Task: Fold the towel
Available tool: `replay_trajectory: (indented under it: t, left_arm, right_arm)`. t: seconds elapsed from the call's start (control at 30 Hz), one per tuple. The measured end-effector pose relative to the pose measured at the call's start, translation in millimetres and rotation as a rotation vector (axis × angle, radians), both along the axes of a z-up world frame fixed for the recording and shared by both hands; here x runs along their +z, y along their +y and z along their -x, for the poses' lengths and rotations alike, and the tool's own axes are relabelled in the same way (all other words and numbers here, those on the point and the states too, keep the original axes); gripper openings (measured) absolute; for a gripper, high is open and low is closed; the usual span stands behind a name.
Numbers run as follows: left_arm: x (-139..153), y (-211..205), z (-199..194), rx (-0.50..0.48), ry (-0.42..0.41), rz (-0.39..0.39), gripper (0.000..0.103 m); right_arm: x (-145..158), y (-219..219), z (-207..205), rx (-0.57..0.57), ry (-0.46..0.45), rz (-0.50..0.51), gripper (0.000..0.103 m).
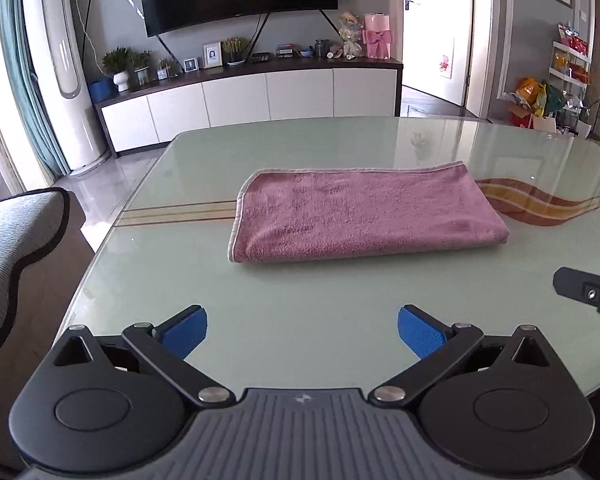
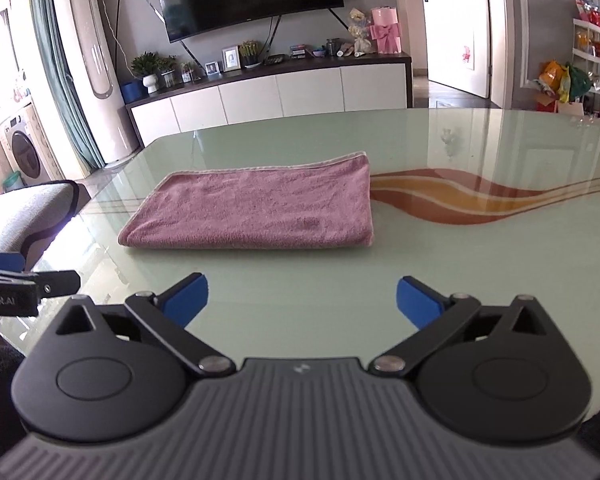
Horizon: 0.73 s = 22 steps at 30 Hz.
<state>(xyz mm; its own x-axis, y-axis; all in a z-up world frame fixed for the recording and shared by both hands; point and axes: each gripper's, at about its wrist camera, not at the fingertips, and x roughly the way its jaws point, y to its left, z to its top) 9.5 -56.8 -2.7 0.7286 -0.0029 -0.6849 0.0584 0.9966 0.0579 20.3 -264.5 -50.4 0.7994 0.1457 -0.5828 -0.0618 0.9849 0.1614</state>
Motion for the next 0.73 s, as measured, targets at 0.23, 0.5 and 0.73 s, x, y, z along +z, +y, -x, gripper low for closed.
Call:
replay_trajectory:
  t: [0.23, 0.5, 0.73]
  left_arm:
    - [5, -12, 8, -0.02, -0.013, -0.031, 0.102]
    - [5, -15, 9, -0.034, -0.008, -0.025, 0.102]
    - [5, -14, 11, -0.038, -0.019, -0.024, 0.102]
  right_arm:
    - [-5, -2, 0, -0.008, 0.001, 0.0, 0.103]
    - [-11, -3, -1, -0.012, 0.012, -0.007, 0.103]
    - [-14, -2, -1, -0.007, 0.016, -0.011, 0.103]
